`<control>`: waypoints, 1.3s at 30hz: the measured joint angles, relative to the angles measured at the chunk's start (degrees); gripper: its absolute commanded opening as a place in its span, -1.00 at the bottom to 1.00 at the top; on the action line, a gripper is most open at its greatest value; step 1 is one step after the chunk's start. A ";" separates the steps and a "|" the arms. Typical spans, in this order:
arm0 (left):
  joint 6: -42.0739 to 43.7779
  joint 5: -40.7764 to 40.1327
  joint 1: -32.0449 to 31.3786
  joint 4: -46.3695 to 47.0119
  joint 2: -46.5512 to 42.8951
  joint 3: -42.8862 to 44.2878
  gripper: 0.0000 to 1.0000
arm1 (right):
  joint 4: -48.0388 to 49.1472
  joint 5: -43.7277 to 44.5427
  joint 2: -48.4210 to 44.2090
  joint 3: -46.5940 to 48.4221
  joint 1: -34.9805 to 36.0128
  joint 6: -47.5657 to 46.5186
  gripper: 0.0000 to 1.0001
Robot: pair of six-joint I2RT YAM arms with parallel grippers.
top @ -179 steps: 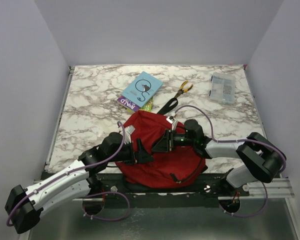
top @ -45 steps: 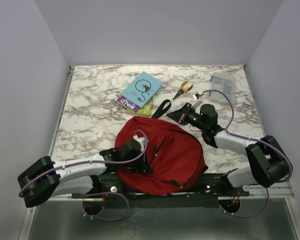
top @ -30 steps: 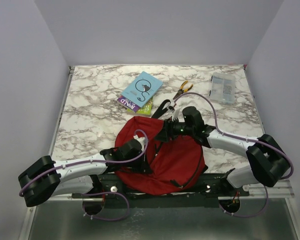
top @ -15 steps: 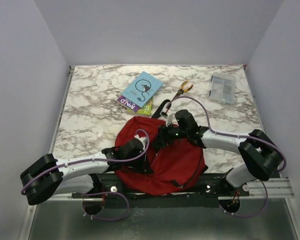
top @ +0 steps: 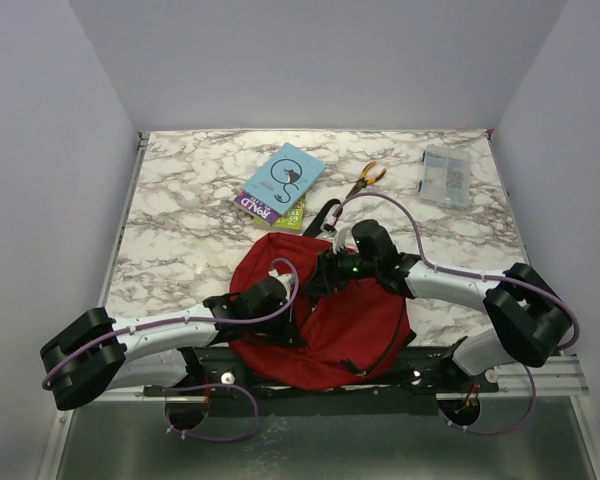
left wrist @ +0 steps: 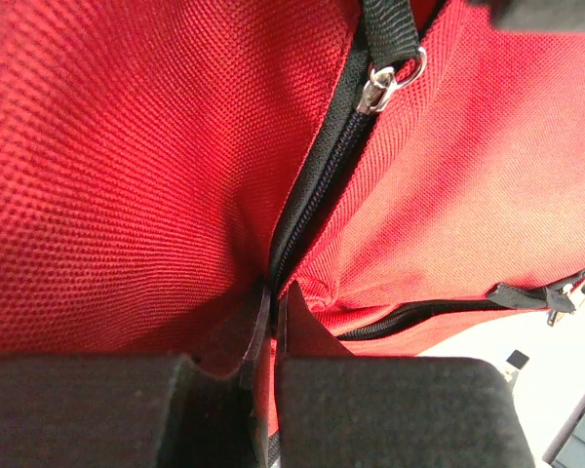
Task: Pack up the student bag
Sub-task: Zip the student bag at the center of the board.
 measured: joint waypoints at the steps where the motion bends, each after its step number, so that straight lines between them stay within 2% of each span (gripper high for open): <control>1: -0.07 0.00 0.00 0.00 -0.02 0.00 -1.00 | 0.24 -0.07 0.24 -0.15 0.04 0.11 0.10; 11: -0.33 0.00 0.00 0.02 -0.02 0.00 -1.00 | 2.34 0.20 3.82 -0.83 3.82 0.83 0.05; 19: -0.37 0.00 0.00 0.02 -0.02 0.00 -1.00 | 1.40 13.86 2.56 -2.45 11.65 -3.15 0.04; 27: -0.52 0.00 0.00 0.02 -0.02 0.00 -1.00 | -1.05 26.80 -1.64 -3.13 16.57 -8.09 -0.22; 33: -0.72 0.02 0.00 0.02 -0.02 0.00 -1.00 | -2.97 31.89 -1.73 -3.15 18.60 -10.29 -0.07; 39: -0.72 0.02 -0.02 0.00 -0.02 0.00 -1.00 | -3.28 33.03 -0.83 -3.15 20.31 -11.13 -0.07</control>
